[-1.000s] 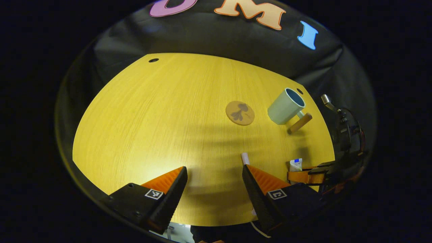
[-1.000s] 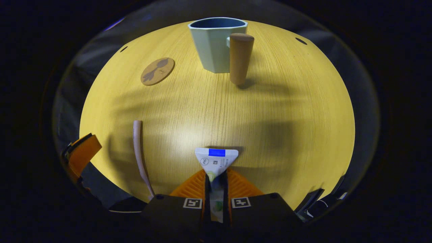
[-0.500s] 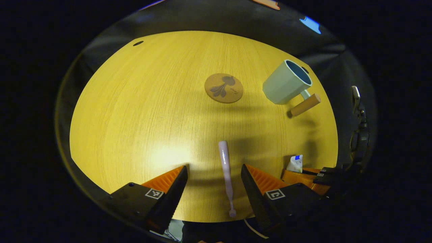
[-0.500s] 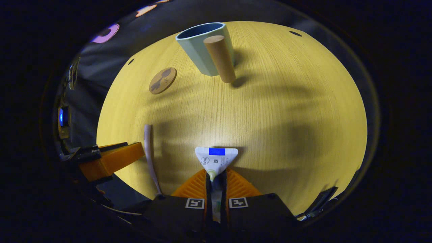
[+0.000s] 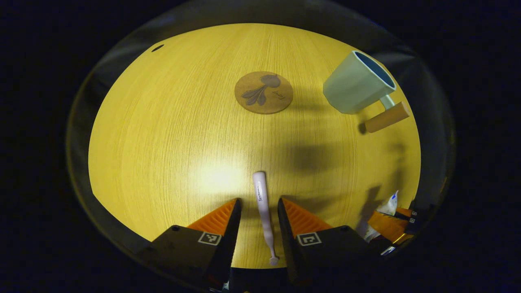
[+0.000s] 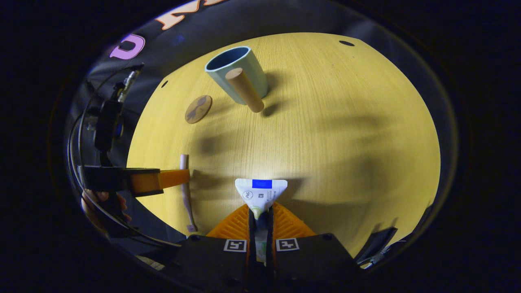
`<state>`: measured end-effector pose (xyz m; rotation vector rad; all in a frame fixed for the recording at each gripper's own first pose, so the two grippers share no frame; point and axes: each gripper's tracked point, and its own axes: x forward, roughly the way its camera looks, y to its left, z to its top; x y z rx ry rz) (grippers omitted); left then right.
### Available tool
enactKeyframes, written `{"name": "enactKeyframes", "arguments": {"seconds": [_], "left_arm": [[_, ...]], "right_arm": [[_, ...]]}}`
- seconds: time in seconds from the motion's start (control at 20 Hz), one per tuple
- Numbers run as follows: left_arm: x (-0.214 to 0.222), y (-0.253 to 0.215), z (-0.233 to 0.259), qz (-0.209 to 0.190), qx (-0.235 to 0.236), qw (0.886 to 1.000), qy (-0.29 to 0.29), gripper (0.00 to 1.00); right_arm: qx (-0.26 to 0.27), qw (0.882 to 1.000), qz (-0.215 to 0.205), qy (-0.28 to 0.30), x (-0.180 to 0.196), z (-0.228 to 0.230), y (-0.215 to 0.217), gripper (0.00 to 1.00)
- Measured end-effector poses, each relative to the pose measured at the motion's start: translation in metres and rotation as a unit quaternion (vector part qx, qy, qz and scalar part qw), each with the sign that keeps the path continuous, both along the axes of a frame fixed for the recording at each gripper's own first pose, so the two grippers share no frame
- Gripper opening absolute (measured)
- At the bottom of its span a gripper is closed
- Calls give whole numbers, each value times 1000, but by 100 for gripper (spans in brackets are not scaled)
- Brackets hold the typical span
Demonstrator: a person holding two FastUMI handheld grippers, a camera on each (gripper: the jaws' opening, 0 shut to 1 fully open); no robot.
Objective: Put the toothbrush and toothpaste on the desktop into the cup, then pick up the cup and place it on the coaster on the desktop.
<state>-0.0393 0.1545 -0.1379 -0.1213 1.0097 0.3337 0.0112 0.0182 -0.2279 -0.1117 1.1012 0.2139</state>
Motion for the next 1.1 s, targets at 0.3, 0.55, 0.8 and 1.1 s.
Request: {"name": "enactKeyframes", "arguments": {"seconds": [0.3,0.55,0.8,1.1], "left_arm": [[3,-2,0,-5,32,999,27,34],[3,-5,-1,-31,72,995,54,5],[9,-18,-3,-95,47,994,32,0],[21,-25,6,-87,29,995,-43,0]], "right_arm": [[4,1000,-11,-28,16,23,-23,12],[5,999,-21,-36,23,27,-38,12],[11,999,-21,-49,29,32,-47,12],[30,995,-18,-94,46,47,-50,12]]}}
